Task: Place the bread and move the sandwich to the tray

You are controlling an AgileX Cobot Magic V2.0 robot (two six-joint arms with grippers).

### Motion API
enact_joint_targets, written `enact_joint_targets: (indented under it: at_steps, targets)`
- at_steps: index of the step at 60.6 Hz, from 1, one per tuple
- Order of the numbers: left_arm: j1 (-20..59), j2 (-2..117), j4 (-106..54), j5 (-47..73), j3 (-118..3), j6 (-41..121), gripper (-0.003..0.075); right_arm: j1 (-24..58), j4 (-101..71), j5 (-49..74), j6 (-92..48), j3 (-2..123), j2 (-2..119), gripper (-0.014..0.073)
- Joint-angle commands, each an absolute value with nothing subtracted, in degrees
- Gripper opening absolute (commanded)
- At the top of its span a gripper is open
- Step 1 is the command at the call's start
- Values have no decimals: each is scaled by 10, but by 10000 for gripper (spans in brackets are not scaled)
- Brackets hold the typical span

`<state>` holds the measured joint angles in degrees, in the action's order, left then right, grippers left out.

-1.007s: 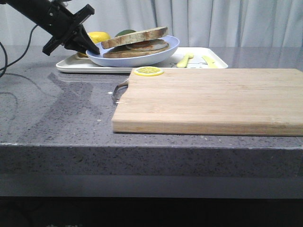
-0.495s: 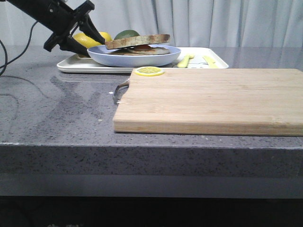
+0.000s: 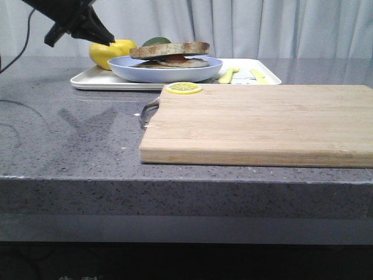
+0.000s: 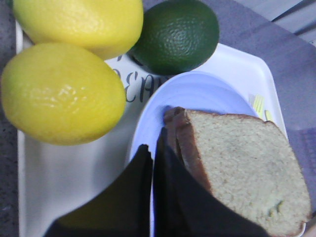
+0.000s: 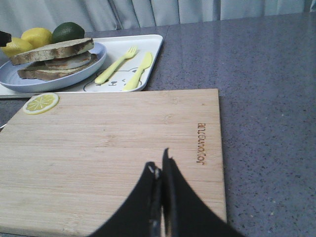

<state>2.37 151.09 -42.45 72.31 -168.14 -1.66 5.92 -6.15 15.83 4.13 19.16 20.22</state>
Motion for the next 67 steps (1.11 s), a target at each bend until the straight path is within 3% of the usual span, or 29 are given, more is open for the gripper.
enact_joint_targets:
  at_steps: [1, 19, 31, 54, 67]
  targets:
    - [23, 1441, -452, 720, -1751, -16, -20, 60, -61, 116, 41, 208, 205, -51]
    - [55, 1369, -336, 720, -1732, -27, -20, 60, -61, 116, 41, 208, 205, -51]
    - [107, 1283, -233, 720, -1623, -27, -20, 60, -61, 116, 41, 208, 205, -51]
    - [155, 1048, -15, 713, -1224, -42, -20, 60, -61, 116, 41, 208, 205, -51]
    - [145, 883, 36, 602, -943, -62, -20, 60, -61, 116, 41, 208, 205, -51]
